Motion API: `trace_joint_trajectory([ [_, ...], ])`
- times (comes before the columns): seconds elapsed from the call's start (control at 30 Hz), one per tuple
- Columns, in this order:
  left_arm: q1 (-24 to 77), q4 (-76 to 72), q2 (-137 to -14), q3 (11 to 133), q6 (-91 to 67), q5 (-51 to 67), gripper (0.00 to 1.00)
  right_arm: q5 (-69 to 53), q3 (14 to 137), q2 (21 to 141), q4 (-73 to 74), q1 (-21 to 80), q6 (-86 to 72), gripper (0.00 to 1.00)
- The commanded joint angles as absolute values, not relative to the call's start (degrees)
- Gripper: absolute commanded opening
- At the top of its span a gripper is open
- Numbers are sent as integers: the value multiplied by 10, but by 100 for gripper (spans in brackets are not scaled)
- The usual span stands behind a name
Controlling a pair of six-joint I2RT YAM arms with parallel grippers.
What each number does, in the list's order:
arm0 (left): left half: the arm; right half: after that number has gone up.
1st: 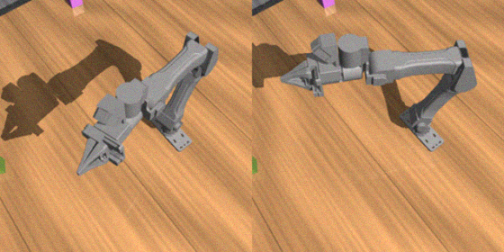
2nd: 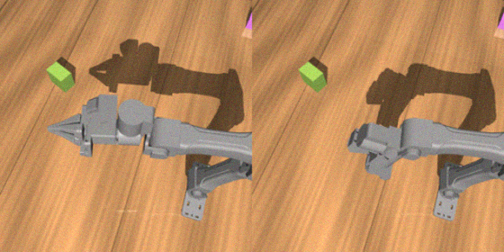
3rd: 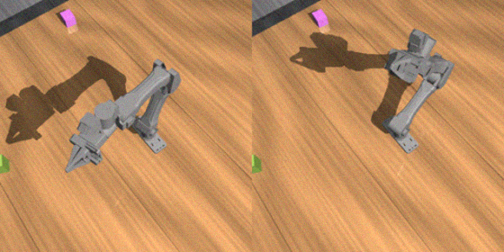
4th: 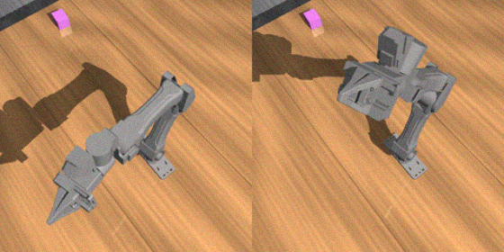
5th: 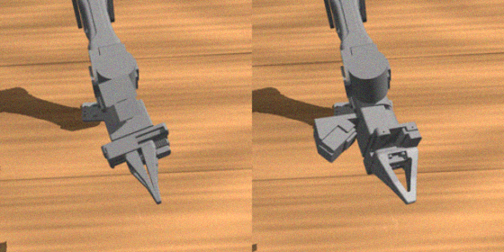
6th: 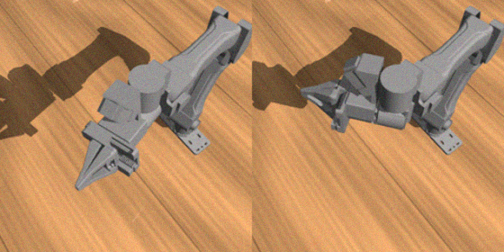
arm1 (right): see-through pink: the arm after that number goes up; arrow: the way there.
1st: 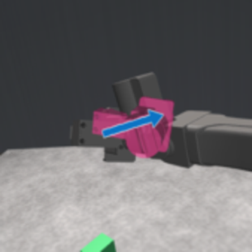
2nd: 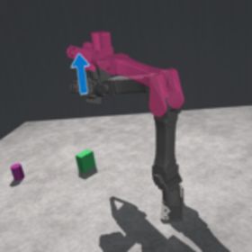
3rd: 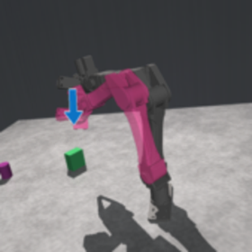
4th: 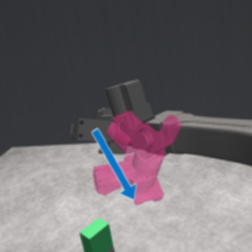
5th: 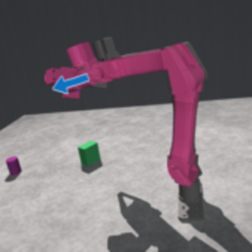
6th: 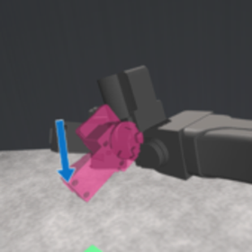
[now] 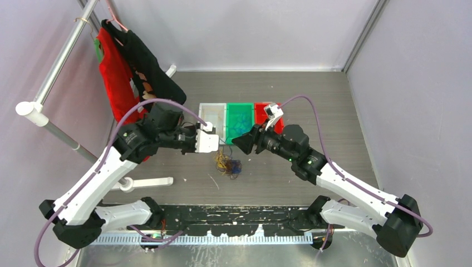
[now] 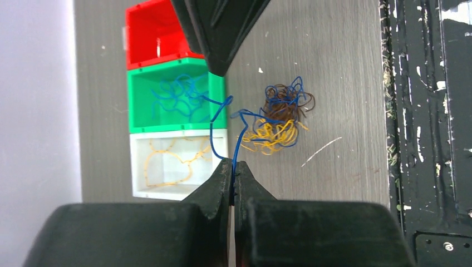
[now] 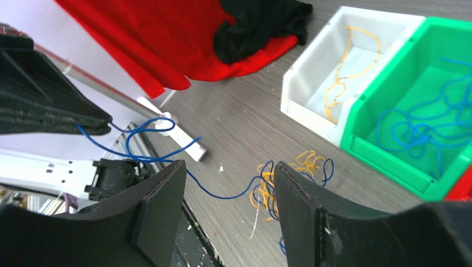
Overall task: Untangle the cables
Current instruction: Untie the cable.
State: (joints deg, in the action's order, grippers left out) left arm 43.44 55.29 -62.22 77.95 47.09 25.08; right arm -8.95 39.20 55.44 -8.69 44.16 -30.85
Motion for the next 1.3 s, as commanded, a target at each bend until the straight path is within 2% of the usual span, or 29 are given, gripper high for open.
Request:
trace_joint_trajectory([
  [0.0,437,581,-607,829,493,265,0,-143,411,544,-152,445,-293,65],
  [0.5,437,531,-623,927,453,254,0,-207,445,579,-243,487,-314,65],
  [0.7,436,511,-635,964,436,266,0,-168,473,640,-253,507,-310,61],
  [0.93,436,494,-646,1016,417,300,0,-147,491,709,-296,523,-328,51],
  [1.13,437,457,-655,1051,406,308,0,-136,481,736,-317,532,-347,43],
  [1.27,436,413,-661,1070,402,306,0,-127,461,750,-328,532,-363,42],
])
